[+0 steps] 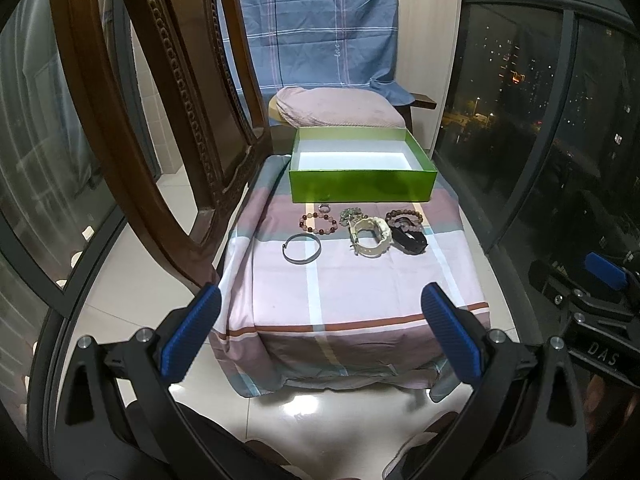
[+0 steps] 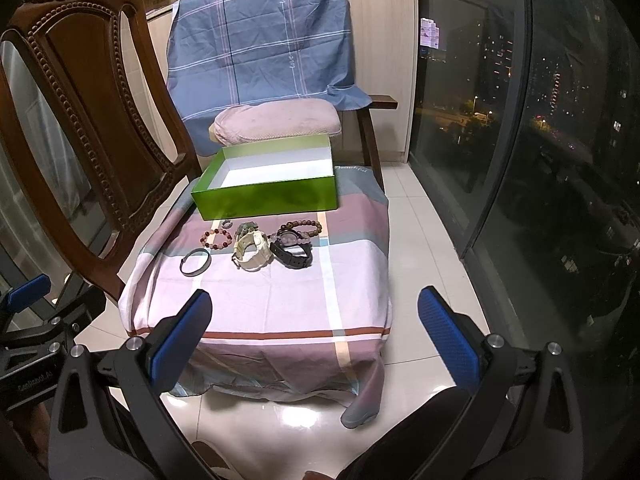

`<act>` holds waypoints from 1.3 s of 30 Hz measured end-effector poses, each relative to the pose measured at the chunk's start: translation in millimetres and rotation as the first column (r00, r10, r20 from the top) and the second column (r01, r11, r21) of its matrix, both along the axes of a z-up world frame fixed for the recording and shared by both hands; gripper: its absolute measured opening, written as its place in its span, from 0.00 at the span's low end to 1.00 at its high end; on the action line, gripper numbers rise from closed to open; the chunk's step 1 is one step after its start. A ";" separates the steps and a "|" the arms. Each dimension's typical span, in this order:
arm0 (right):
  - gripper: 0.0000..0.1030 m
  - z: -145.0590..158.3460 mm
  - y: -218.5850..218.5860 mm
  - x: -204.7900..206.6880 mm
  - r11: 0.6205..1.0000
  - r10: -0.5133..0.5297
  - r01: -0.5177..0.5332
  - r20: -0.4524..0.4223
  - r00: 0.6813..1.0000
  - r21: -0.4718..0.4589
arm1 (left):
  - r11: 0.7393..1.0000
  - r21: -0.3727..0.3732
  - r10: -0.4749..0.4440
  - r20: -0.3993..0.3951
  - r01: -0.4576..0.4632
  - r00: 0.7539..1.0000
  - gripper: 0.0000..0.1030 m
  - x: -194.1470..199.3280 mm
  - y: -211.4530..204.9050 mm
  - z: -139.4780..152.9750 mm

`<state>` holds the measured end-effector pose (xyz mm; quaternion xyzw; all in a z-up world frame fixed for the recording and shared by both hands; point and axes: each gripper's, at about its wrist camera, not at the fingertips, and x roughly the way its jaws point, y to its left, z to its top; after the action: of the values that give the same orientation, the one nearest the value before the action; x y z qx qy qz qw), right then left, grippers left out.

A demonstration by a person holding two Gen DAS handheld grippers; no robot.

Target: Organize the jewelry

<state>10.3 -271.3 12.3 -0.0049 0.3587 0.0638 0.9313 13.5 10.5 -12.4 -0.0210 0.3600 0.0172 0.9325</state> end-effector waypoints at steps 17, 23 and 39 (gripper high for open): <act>0.97 0.4 -0.4 1.0 1.000 -0.004 0.004 -0.003 1.000 0.000 | 1.000 0.001 -0.005 -0.010 0.005 1.000 0.96 1.6 -3.3 -1.9; 0.97 0.7 -1.8 1.4 1.000 -0.006 0.006 -0.003 1.000 0.001 | 1.000 0.005 -0.006 -0.010 0.006 1.000 0.96 1.6 -4.3 -2.4; 0.97 -3.6 -3.2 4.0 1.000 -0.010 0.010 -0.015 1.000 -0.001 | 1.000 0.002 -0.008 -0.027 0.009 1.000 0.96 5.6 -6.3 -8.2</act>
<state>14.2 -274.5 8.7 -0.0030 0.3658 0.0590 0.9288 19.1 4.2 -20.6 -0.0181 0.3727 0.0140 0.9277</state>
